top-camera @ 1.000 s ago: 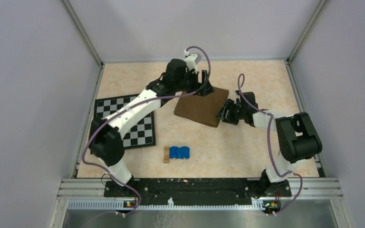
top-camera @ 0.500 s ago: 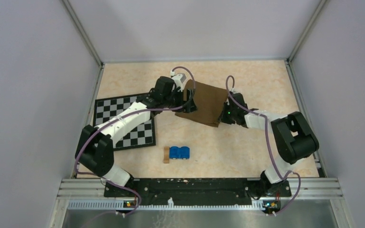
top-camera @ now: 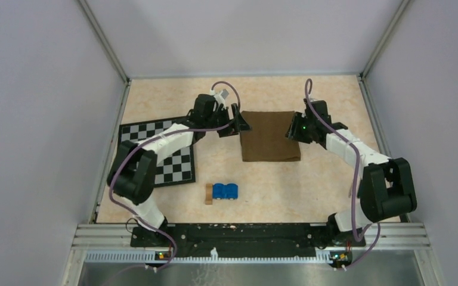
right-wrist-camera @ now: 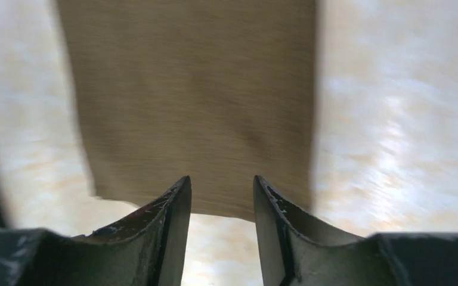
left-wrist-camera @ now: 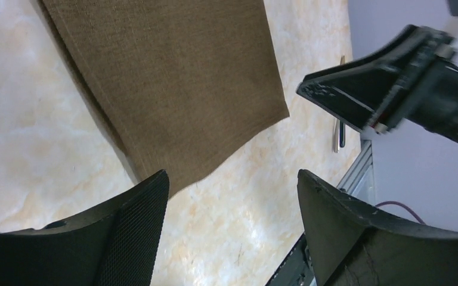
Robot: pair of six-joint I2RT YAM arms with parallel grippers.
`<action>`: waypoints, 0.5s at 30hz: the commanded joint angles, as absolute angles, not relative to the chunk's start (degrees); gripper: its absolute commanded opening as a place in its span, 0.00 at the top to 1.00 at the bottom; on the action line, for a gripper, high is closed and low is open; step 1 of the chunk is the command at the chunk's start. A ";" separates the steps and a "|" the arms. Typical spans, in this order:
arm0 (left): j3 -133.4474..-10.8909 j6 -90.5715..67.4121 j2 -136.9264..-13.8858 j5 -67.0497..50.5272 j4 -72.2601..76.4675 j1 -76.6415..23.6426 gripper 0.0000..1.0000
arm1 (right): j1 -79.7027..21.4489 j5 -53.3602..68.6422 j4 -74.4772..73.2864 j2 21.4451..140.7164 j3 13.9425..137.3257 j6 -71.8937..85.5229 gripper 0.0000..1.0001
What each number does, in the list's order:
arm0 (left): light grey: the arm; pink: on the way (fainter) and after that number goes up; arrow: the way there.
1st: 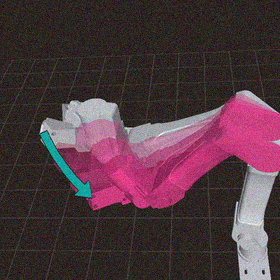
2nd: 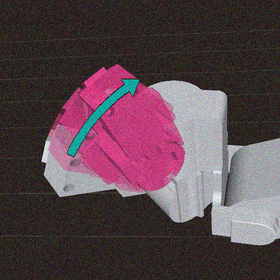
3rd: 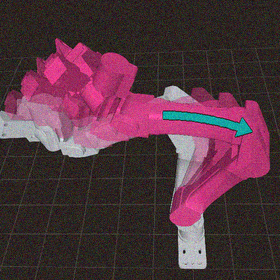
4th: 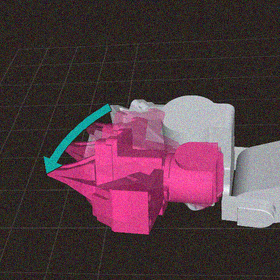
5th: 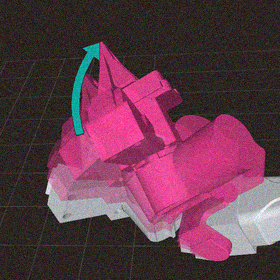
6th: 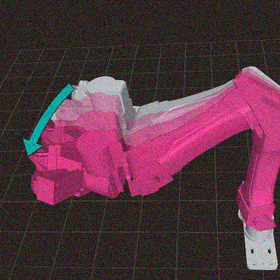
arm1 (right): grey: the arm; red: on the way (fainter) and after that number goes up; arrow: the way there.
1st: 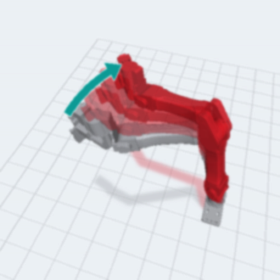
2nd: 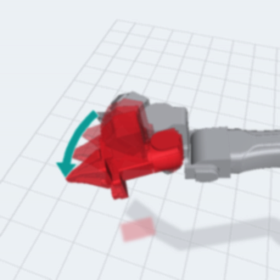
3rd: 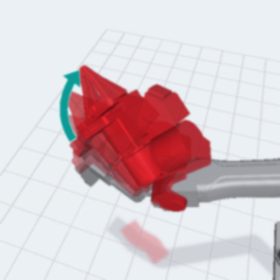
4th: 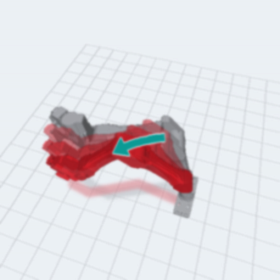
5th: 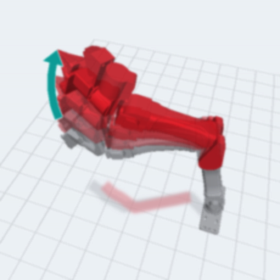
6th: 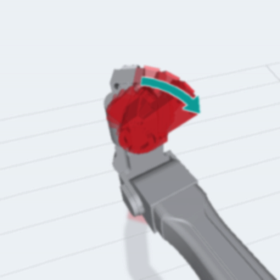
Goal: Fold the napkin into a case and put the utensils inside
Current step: Move the lower triangle-folded napkin to the center of the board.
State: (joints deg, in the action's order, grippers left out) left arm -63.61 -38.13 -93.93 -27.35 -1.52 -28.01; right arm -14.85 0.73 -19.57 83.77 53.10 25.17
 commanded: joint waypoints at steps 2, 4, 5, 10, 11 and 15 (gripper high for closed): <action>-74.01 -44.29 -107.34 -34.34 9.74 -27.42 0.19 | -15.12 19.70 -10.78 88.93 54.48 28.22 0.69; -78.83 -42.82 -112.94 -33.71 9.33 -27.40 0.19 | -14.99 17.49 -10.33 89.97 52.59 28.04 0.78; -80.70 -41.89 -114.99 -33.09 9.43 -27.31 0.19 | -14.84 16.48 -10.97 90.50 52.10 27.54 0.80; -87.59 -40.23 -123.39 -31.72 12.10 -26.12 0.20 | -13.26 10.64 -13.60 91.35 48.26 26.07 0.86; -88.94 -39.96 -124.76 -31.77 12.18 -26.00 0.20 | -12.74 9.19 -13.97 91.39 47.51 25.85 0.86; -93.58 -39.34 -129.95 -31.73 10.10 -25.57 0.20 | -10.55 2.03 -14.99 92.22 46.43 23.60 0.86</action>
